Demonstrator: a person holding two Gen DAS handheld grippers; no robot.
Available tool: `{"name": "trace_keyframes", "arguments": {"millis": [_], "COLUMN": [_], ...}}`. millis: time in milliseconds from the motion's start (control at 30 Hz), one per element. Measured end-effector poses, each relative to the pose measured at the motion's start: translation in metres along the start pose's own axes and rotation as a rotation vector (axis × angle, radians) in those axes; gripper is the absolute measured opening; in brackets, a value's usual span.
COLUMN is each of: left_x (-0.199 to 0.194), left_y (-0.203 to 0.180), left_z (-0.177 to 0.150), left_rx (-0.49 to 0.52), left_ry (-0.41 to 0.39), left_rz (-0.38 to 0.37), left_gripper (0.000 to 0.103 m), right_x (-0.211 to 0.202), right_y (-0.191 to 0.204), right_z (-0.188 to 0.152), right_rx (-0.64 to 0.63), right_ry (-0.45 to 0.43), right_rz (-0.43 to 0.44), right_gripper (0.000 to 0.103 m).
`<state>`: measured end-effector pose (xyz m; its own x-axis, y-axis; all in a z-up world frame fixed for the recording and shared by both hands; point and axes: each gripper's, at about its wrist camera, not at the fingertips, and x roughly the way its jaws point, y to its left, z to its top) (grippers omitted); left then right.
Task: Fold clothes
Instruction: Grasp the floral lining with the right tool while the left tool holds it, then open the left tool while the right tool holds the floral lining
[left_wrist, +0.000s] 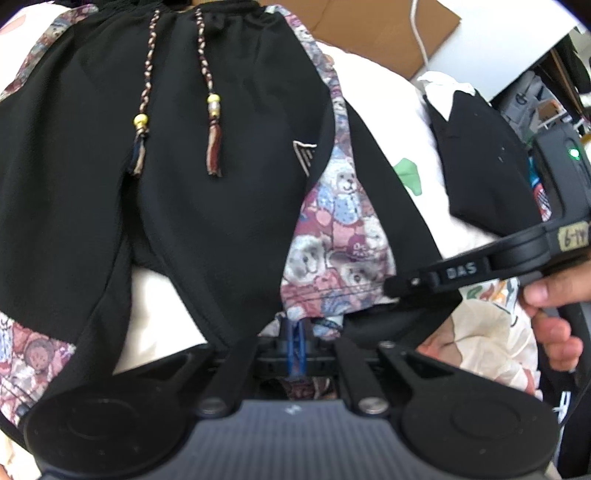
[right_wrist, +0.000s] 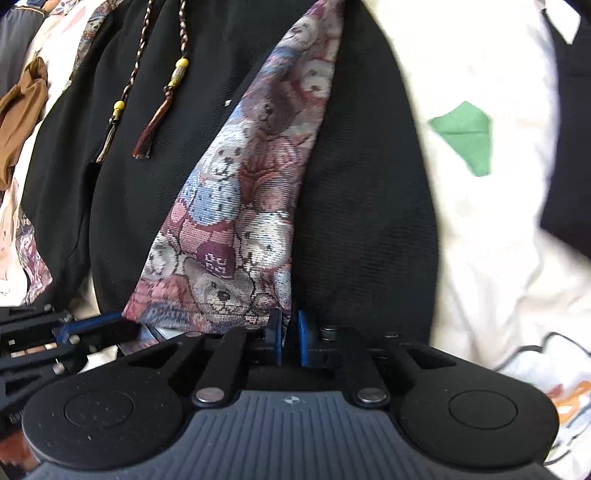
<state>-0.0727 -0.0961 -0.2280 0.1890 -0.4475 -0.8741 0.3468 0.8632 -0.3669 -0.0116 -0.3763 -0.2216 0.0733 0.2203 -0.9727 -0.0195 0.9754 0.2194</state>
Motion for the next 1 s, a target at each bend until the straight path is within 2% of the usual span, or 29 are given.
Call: {"name": "trace_keyframes", "arguments": {"millis": [167,367,567,867,1000], "left_x": [-0.001,0.0,-0.003,-0.004,-0.002], "left_y": [-0.011,-0.024,-0.029,-0.016,-0.012], "left_z": [0.001,-0.001,-0.002,-0.001,-0.002], "left_rx": [0.034,0.072,0.093,0.055,0.051], "left_ry": [0.0,0.009,-0.004,-0.008,0.006], "left_rz": [0.012,0.013,0.027,0.064,0.059], "left_gripper": [0.006,0.008,0.008,0.008,0.009], "right_x": [-0.026,-0.049,-0.06,-0.06,-0.059], "right_y": [-0.028,-0.062,-0.089,-0.11,-0.107], "right_z": [-0.013,-0.023,-0.015,-0.009,-0.013], "right_rx": [0.008,0.03,0.024,0.016,0.011], "right_ry": [-0.049,-0.082,-0.086,-0.085,-0.08], "right_rz": [0.005,-0.038,-0.091,-0.159,-0.183], "right_gripper": [0.009,0.009,0.009,0.009,0.009]}}
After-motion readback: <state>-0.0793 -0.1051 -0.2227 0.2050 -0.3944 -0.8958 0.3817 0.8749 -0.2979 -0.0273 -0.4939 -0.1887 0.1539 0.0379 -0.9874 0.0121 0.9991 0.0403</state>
